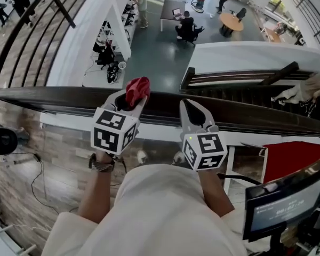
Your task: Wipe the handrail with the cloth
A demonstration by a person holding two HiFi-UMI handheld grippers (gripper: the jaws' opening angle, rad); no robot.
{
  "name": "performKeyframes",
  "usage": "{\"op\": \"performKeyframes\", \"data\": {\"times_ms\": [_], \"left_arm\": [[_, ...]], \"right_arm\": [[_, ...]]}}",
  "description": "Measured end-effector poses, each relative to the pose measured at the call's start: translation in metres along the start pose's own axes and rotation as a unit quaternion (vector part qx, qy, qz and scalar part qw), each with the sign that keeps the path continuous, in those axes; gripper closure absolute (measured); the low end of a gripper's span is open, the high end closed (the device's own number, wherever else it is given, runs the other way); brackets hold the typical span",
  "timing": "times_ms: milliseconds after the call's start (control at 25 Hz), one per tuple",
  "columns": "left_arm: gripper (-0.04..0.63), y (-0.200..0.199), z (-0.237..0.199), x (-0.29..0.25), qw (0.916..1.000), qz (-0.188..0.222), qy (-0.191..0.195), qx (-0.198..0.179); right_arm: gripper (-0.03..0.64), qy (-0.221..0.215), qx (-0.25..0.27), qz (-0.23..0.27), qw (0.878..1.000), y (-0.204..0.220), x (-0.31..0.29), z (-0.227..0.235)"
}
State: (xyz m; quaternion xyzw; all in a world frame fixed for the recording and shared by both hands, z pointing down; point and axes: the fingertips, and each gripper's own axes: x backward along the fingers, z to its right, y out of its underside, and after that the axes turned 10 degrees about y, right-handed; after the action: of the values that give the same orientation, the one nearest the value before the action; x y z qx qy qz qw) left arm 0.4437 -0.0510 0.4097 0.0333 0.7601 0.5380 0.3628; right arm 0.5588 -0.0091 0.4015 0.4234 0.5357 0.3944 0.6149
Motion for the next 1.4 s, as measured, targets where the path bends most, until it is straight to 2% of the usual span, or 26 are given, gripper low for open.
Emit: {"op": "performKeyframes", "data": {"times_ms": [840, 1280, 1400], "left_arm": [[0.469, 0.002, 0.048, -0.015, 0.9989, 0.029, 0.032, -0.018], [0.469, 0.025, 0.067, -0.015, 0.9959, 0.059, 0.021, -0.065], [0.469, 0.029, 0.068, -0.017, 0.9953, 0.066, 0.018, -0.068]], "right_arm": [[0.614, -0.003, 0.011, -0.005, 1.0, 0.002, -0.004, -0.003], [0.614, 0.011, 0.019, -0.001, 1.0, 0.003, -0.006, 0.001], [0.614, 0.013, 0.02, -0.002, 1.0, 0.005, -0.006, -0.001]]}}
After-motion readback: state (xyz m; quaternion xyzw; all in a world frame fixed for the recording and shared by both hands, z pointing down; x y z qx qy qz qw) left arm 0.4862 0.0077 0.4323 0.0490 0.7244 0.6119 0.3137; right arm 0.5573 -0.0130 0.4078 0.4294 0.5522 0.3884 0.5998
